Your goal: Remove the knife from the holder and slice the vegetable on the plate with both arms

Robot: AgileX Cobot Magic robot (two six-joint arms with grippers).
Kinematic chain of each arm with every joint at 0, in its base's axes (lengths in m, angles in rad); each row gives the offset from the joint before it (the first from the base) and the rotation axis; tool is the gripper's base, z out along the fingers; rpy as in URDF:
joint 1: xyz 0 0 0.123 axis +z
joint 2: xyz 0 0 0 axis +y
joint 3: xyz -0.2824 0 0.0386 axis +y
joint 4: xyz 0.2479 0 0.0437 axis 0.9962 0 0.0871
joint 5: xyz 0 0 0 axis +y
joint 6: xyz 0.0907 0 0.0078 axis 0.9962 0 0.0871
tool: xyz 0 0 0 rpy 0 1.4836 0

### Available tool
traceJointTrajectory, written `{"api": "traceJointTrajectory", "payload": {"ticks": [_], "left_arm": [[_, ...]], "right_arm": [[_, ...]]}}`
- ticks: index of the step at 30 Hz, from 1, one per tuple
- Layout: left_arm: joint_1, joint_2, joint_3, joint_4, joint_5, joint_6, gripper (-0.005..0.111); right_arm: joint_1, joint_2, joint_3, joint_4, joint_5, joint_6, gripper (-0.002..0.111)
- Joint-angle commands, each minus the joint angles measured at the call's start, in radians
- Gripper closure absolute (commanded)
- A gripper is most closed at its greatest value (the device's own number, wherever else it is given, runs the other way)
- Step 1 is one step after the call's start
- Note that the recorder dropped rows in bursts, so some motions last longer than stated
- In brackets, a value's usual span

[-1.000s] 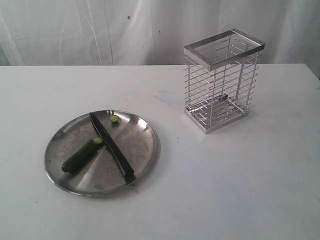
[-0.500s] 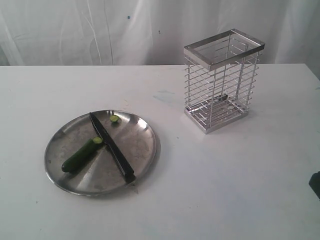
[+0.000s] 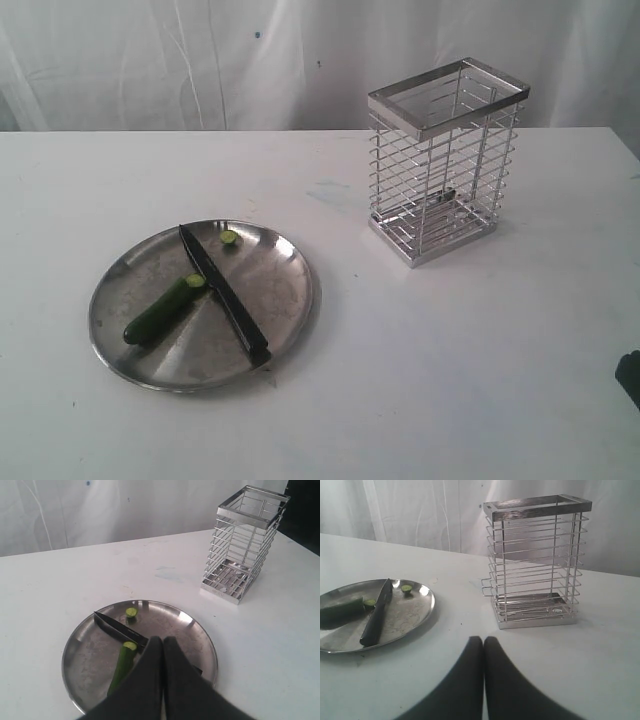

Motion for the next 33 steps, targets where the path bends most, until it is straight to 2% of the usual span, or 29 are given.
{"api": "traceJointTrajectory", "payload": {"ticks": [1, 12, 17, 21, 23, 25, 27, 29, 33], "left_arm": [[0.003, -0.005, 0.005, -0.008, -0.001, -0.001, 0.107], [0.003, -0.025, 0.019, 0.014, -0.004, -0.001, 0.107], [0.003, -0.228, 0.173, 0.042, -0.004, -0.001, 0.107], [0.003, -0.415, 0.419, 0.049, -0.095, -0.003, 0.107], [0.003, -0.449, 0.487, 0.049, -0.099, -0.004, 0.107], [0.003, -0.449, 0.489, 0.049, -0.087, -0.005, 0.107], [0.003, -0.449, 0.489, 0.063, 0.015, -0.005, 0.107], [0.003, -0.449, 0.489, 0.064, 0.026, -0.005, 0.107], [0.003, -0.449, 0.489, 0.064, 0.026, -0.005, 0.107]], "right_arm": [[-0.006, -0.006, 0.004, -0.005, -0.002, 0.000, 0.108], [-0.006, -0.006, 0.004, -0.005, -0.002, 0.000, 0.108], [-0.006, -0.006, 0.004, -0.003, -0.002, 0.000, 0.108], [-0.026, -0.006, 0.004, -0.003, -0.002, 0.000, 0.108], [-0.055, -0.006, 0.004, -0.001, -0.002, 0.000, 0.108], [-0.120, 0.005, 0.004, -0.001, -0.002, 0.000, 0.108], [-0.192, 0.023, 0.004, -0.001, 0.000, 0.000, 0.108], [-0.250, 0.031, 0.004, -0.001, 0.000, 0.000, 0.108], [-0.287, 0.031, 0.004, -0.001, 0.000, 0.000, 0.108]]}}
